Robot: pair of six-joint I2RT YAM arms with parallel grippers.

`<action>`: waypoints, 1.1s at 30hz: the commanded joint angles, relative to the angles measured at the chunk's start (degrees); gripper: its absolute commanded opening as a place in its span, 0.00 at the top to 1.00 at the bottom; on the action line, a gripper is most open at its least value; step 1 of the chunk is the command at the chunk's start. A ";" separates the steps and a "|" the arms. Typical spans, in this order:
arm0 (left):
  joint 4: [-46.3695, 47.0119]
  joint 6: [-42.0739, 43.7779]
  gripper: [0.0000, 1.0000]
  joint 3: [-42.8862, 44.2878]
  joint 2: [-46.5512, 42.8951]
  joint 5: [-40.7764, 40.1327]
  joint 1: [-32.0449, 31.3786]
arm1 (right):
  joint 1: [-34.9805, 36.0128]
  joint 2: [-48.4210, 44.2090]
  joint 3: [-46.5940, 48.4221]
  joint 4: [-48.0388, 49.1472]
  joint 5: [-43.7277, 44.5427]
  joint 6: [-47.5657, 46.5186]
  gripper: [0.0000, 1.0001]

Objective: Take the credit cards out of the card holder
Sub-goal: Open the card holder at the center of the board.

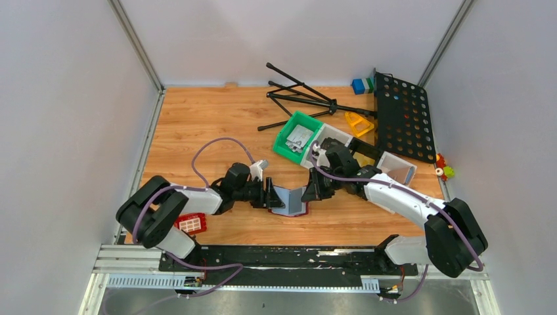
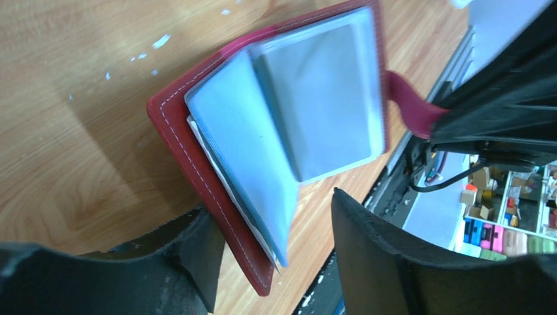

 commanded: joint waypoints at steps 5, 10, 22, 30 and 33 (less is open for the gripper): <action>4.31 -0.66 0.93 2.42 3.50 1.25 0.09 | 0.15 -3.20 0.44 1.27 2.58 0.64 0.95; 7.97 -4.14 1.00 0.14 -1.36 2.20 1.02 | -1.25 -8.51 -1.49 -0.57 6.97 0.70 0.72; 0.95 -9.39 1.00 0.29 -23.02 5.61 5.29 | -2.70 -22.79 -8.26 2.39 10.27 7.59 0.00; 8.36 -18.71 1.00 0.05 -28.52 8.61 5.78 | -2.81 -31.62 -13.75 14.31 4.00 17.35 0.00; 14.03 -23.21 1.00 -0.35 -28.30 10.33 5.81 | -2.81 -33.78 -14.39 17.19 3.55 21.16 0.00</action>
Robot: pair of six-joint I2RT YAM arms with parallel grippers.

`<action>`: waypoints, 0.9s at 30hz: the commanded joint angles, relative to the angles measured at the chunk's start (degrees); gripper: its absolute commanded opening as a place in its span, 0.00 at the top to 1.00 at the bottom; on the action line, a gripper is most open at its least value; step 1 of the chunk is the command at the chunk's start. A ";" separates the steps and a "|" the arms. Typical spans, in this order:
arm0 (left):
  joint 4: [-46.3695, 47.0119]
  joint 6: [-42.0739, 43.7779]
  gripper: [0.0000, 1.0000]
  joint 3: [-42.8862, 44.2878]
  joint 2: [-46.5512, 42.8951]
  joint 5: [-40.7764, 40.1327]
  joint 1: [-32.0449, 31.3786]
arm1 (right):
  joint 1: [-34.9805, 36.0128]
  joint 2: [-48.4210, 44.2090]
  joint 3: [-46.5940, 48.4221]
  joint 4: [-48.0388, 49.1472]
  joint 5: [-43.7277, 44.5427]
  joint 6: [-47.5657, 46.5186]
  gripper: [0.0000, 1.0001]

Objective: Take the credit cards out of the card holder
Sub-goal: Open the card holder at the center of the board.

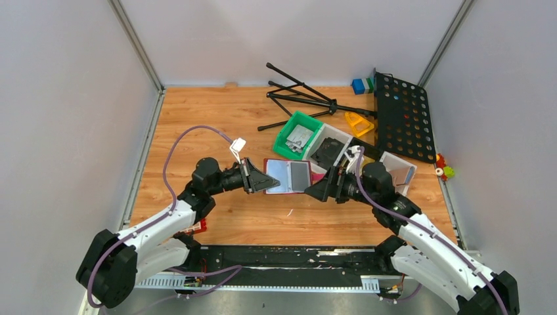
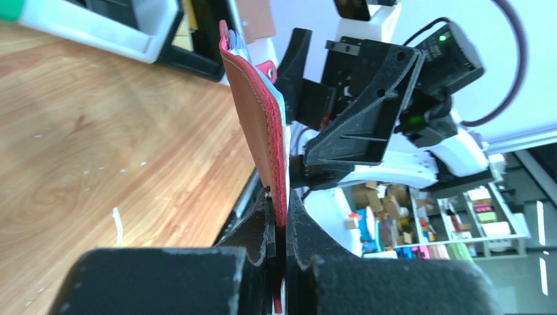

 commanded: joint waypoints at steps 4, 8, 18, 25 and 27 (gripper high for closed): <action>14.89 -10.92 1.00 -0.32 -0.98 4.33 0.33 | -0.13 -4.26 -0.50 11.87 -2.83 10.35 0.01; 21.65 -14.88 1.00 -1.03 -0.68 6.06 0.33 | -0.15 -5.23 -0.37 15.60 -3.67 14.14 0.34; 20.84 -13.57 1.00 -1.03 -0.34 7.22 0.33 | -0.12 -5.38 0.28 20.60 -6.86 18.27 0.57; 16.79 -9.60 1.00 -0.85 -0.13 6.93 0.33 | -0.14 -7.78 0.97 16.85 -7.21 16.07 0.56; 16.78 -9.34 1.00 -0.82 0.26 6.96 0.33 | -0.10 -8.55 1.52 14.93 -7.16 14.93 0.57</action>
